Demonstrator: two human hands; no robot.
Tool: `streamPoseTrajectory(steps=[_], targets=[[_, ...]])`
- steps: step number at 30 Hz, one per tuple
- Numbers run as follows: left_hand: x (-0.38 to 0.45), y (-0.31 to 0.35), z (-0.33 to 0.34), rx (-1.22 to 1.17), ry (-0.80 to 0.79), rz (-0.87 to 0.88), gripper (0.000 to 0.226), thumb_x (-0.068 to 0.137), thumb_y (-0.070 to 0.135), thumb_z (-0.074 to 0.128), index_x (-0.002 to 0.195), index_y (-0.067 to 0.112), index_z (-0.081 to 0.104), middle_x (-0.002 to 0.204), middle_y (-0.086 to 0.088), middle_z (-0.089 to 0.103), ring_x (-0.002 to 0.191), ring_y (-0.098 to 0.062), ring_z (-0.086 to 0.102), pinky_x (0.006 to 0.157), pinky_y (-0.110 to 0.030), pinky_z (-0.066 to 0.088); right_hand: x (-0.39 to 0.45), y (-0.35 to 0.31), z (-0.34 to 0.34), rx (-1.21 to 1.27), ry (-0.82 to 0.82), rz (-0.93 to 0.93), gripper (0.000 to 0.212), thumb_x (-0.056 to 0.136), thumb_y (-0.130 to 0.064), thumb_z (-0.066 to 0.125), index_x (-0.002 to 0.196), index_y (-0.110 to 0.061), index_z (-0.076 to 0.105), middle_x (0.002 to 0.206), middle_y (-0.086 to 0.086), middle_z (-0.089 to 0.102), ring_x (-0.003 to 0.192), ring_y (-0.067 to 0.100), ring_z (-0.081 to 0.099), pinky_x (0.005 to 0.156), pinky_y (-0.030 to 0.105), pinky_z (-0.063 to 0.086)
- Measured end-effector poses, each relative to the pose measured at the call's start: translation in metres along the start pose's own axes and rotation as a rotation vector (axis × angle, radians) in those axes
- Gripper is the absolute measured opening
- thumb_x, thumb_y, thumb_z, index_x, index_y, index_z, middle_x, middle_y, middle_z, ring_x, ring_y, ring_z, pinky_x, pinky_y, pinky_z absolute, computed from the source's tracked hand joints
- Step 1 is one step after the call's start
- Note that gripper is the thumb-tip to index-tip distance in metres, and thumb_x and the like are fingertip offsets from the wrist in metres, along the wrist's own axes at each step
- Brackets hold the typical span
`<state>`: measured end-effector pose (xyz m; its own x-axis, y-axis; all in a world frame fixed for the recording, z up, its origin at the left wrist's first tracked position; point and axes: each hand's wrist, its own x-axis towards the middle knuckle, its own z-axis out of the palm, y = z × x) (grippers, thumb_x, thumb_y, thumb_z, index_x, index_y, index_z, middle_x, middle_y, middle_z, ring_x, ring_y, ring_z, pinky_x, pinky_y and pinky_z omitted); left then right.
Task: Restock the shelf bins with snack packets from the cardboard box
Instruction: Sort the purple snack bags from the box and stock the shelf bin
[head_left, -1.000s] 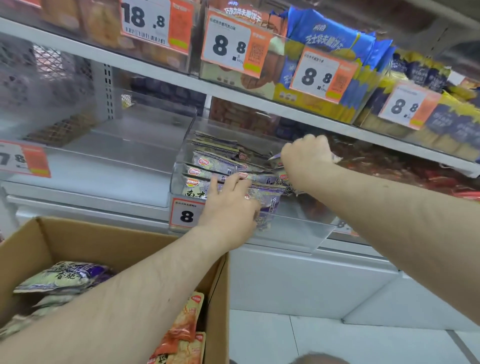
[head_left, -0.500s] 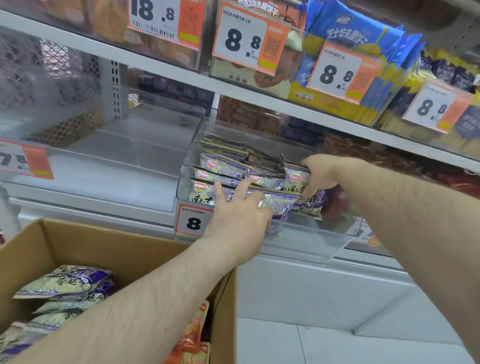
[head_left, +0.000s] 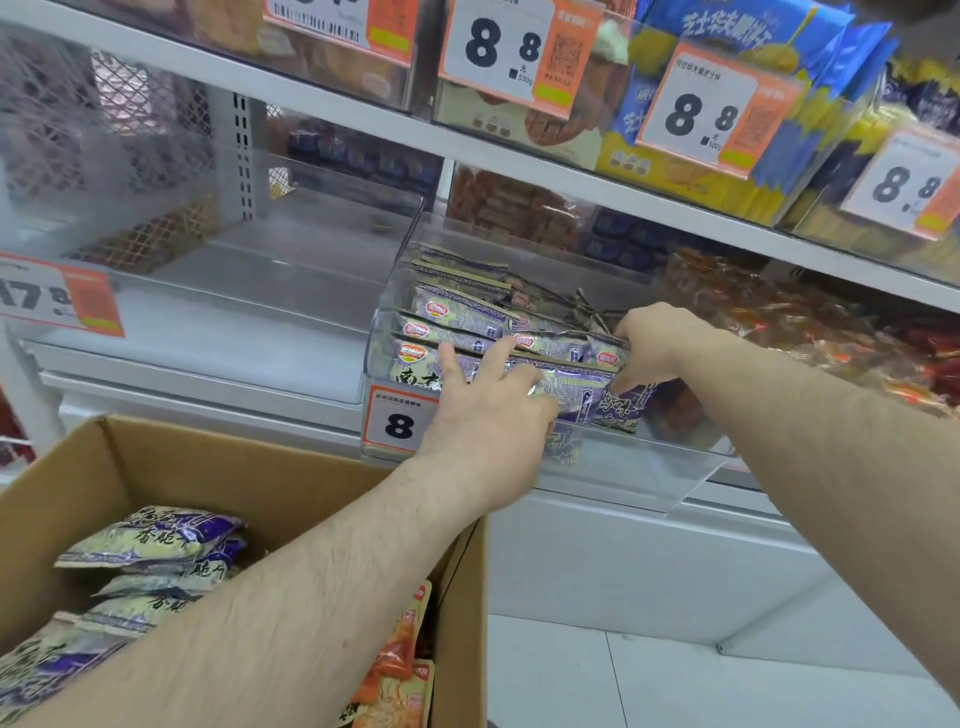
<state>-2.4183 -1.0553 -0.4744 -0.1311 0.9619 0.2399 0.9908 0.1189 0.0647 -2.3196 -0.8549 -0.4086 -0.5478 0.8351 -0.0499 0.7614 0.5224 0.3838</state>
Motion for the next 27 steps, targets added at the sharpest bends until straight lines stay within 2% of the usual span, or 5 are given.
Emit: streamPoseTrajectory(steps=[8,12,18,24,27], targets=[[0.000,-0.001,-0.005,-0.047,-0.036,0.015,0.040,0.095,0.022,0.049,0.135,0.025,0.053,0.159,0.000,0.027,0.151,-0.028,-0.004,0.113,-0.072,-0.004,-0.004,-0.001,0.006,0.071,-0.027,0.016,0.065,0.065,-0.041,0.086,0.118,-0.008,0.064,0.112,0.010,0.068,0.101,0.031,0.064,0.083,0.035,0.055],[-0.008,-0.007,-0.007,-0.326,0.116,0.000,0.040,0.092,0.017,0.052,0.130,0.024,0.057,0.151,0.004,0.040,0.148,-0.022,0.010,0.120,-0.058,-0.006,-0.017,-0.004,-0.007,0.096,0.041,0.077,0.047,0.074,-0.017,0.072,0.120,-0.007,0.064,0.111,0.014,0.067,0.098,0.034,0.064,0.084,0.039,0.057],[-0.055,-0.022,0.009,-0.487,0.608,0.057,0.026,0.074,0.013,0.057,0.097,0.017,0.067,0.095,0.003,0.065,0.096,-0.023,0.056,0.094,-0.040,0.043,-0.067,-0.050,-0.025,0.524,0.411,0.102,0.034,0.076,-0.013,0.057,0.107,-0.022,0.070,0.111,0.007,0.070,0.103,0.033,0.063,0.087,0.039,0.053],[-0.156,-0.087,0.030,-0.707,0.393,-0.343,0.020,0.086,0.011,0.061,0.100,0.024,0.066,0.094,0.016,0.066,0.091,-0.005,0.058,0.085,-0.023,0.044,-0.136,-0.166,-0.004,0.676,0.806,-0.371,0.019,0.072,-0.016,0.051,0.069,-0.014,0.069,0.072,0.004,0.070,0.071,0.030,0.065,0.058,0.035,0.053],[-0.207,-0.124,0.045,-0.755,0.249,-0.588,0.023,0.088,0.010,0.062,0.091,0.033,0.061,0.090,0.019,0.065,0.086,0.001,0.059,0.082,-0.022,0.046,-0.151,-0.227,0.022,0.607,0.646,-0.612,0.027,0.068,-0.027,0.041,0.065,-0.017,0.065,0.068,-0.001,0.066,0.067,0.027,0.065,0.053,0.030,0.052]])
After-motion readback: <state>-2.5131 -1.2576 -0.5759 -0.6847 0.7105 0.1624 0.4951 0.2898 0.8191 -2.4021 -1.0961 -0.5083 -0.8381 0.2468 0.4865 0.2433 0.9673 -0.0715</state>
